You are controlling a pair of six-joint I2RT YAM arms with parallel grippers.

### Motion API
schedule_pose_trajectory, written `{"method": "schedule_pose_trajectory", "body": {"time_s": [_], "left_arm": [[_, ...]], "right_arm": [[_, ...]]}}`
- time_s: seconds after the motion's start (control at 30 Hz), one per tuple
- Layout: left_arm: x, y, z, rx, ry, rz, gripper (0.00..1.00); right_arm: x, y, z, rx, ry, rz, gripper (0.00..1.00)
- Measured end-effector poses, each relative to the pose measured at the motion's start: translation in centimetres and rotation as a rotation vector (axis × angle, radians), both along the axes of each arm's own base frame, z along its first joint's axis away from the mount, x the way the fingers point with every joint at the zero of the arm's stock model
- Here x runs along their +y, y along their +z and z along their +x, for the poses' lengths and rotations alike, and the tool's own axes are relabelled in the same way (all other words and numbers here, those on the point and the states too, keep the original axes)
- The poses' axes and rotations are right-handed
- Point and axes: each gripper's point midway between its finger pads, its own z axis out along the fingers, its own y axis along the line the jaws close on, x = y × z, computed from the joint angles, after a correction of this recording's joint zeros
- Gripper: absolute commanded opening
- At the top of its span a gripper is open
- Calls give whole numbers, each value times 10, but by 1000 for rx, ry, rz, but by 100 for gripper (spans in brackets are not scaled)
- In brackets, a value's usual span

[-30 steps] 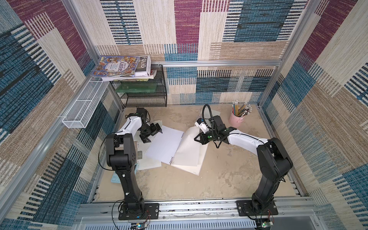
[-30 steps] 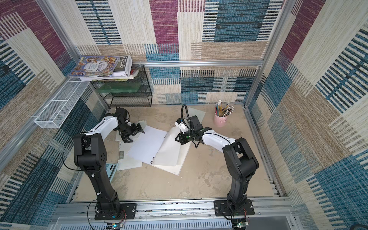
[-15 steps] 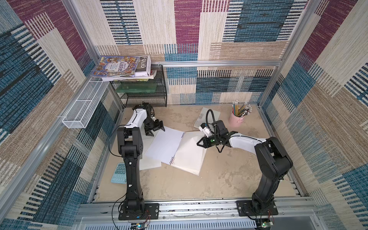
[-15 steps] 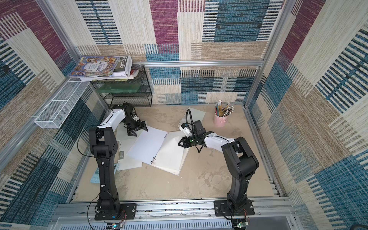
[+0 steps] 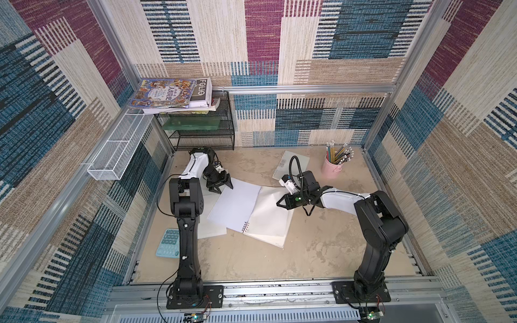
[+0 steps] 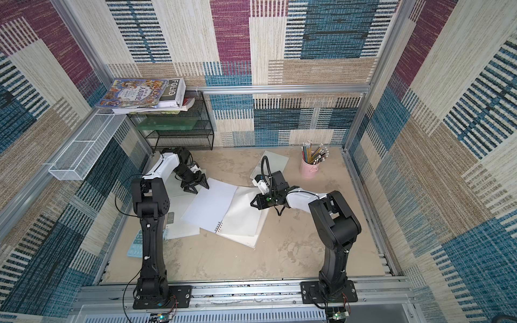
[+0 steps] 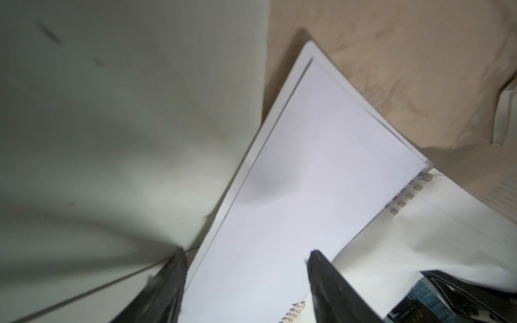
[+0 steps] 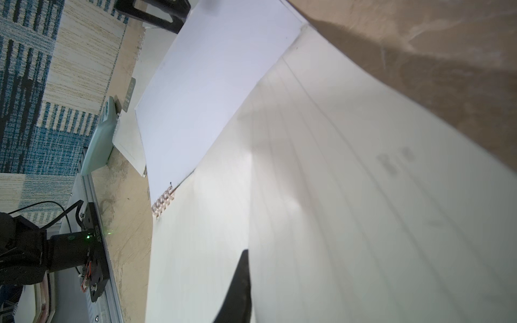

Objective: Tear off pages from different notebooks
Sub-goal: Tear off the paper from the notebook.

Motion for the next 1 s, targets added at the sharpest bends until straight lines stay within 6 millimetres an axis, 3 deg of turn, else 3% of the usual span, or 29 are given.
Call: {"method": "schedule_pose_trajectory", "body": {"time_s": [0.17, 0.4, 0.73, 1.0], "left_arm": [[-18, 7, -4, 11, 6, -124, 59], [-35, 38, -5, -9, 66, -325, 55], [-57, 42, -6, 31, 136, -529, 55], [-63, 46, -5, 19, 137, -543, 20]], "right_arm": [[-1, -8, 3, 6, -4, -4, 11], [-2, -10, 4, 6, -7, -5, 11], [-8, -16, 4, 10, -17, -8, 11], [-7, -16, 6, 8, -17, -8, 12]]}}
